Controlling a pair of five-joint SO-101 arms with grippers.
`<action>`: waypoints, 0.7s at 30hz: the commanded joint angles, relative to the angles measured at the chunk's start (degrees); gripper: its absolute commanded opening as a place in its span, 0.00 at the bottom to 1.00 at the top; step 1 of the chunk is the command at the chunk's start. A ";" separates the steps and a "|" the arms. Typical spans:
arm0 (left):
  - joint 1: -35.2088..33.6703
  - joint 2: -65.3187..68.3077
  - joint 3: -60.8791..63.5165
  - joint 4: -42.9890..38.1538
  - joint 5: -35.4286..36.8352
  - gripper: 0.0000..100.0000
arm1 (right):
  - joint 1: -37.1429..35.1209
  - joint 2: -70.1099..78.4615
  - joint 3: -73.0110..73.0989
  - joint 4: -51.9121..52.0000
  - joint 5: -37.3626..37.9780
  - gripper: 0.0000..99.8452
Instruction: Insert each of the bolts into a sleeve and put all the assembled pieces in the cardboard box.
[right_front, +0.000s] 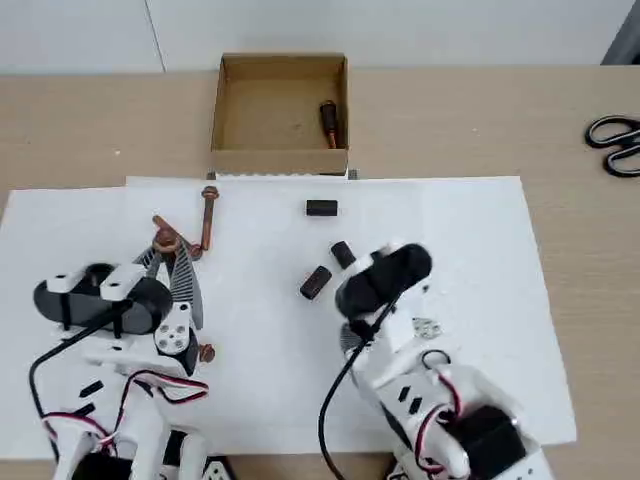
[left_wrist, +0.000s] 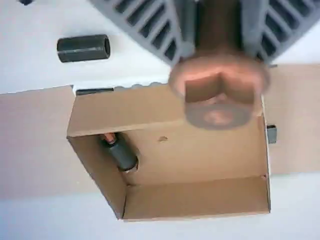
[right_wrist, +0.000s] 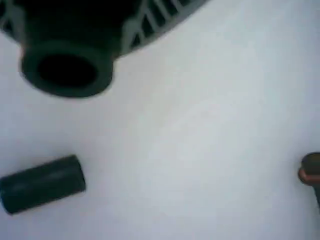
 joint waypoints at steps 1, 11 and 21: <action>0.44 -1.05 1.36 -1.05 6.15 0.00 | -2.86 -5.93 5.10 -6.55 0.53 0.00; 2.20 -0.97 6.46 -0.79 24.00 0.00 | -12.00 -16.22 22.51 -19.47 11.78 0.00; 14.15 -0.97 6.46 -1.93 25.58 0.00 | -15.87 -15.78 26.64 -27.21 12.92 0.00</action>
